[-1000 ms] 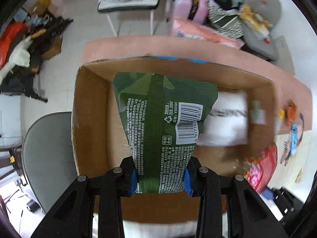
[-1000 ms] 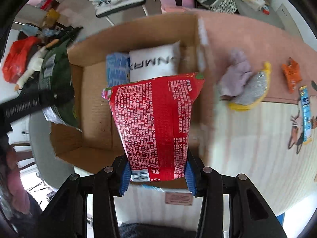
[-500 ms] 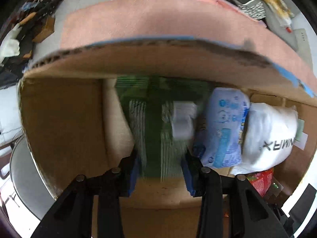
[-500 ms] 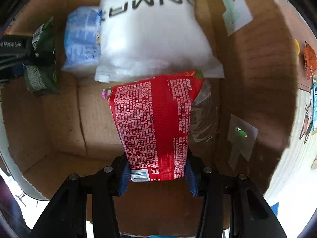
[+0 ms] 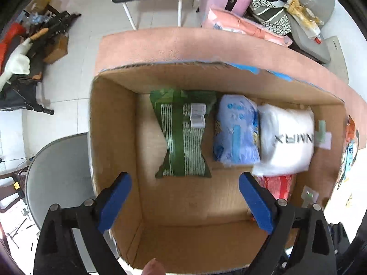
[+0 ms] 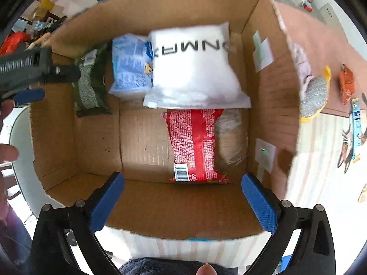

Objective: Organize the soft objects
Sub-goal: 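Grasp the orange pack with the right tool while the left tool grasps the yellow sponge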

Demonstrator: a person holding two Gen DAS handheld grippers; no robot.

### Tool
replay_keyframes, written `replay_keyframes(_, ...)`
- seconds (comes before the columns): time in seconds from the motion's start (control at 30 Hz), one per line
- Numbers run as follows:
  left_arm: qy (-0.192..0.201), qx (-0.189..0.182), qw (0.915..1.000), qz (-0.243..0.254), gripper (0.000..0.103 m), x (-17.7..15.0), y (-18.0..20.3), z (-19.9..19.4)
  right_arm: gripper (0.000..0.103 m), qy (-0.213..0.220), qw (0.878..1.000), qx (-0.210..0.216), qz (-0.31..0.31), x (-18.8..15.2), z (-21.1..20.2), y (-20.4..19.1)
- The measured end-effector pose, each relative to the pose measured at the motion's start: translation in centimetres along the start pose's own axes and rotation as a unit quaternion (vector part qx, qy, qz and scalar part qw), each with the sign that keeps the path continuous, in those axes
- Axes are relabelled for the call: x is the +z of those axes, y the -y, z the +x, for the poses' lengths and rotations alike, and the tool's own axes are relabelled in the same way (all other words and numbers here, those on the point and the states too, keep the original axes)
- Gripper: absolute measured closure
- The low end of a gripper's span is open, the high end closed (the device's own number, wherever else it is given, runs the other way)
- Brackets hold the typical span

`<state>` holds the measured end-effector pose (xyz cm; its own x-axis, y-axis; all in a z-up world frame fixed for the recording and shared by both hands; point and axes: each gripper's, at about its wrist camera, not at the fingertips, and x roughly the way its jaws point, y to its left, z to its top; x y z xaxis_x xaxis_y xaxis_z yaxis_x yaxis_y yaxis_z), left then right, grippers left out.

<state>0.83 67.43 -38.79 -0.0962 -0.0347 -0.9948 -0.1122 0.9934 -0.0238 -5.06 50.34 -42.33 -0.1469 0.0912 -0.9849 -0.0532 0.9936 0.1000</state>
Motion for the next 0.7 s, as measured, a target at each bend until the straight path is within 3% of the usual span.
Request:
replay_keyframes(0.13, 0.029, -0.004, 0.9996, 0.003, 0.007, -3.2, -0.1, -2.0, 0.000, 0.029, 0.999, -0.014, -0.007, -1.0, -1.7, -0.5)
replay_keyframes(0.23, 0.046, -0.002, 0.9989, 0.004, 0.007, -5.7, 0.0, -3.3, 0.000, 0.041, 0.999, -0.013, -0.011, -0.7, -2.4, 2.7)
replay_keyframes(0.37, 0.080, 0.014, 0.9964, 0.021, 0.007, -6.7, 1.6, -5.3, 0.000, 0.059, 0.998, 0.004, -0.010, -2.0, -4.6, 4.2)
replay_keyframes(0.6, 0.167, 0.062, 0.9804, 0.085, 0.007, -7.6, 10.6, -9.6, 0.000, 0.111, 0.992, 0.047, 0.033, -4.8, -11.8, 12.6)
replay_keyframes(0.7, 0.174, 0.069, 0.9730, 0.135, 0.007, -7.2, 15.8, -9.8, 0.000, 0.123, 0.989, 0.050, 0.067, -5.5, -13.4, 17.6)
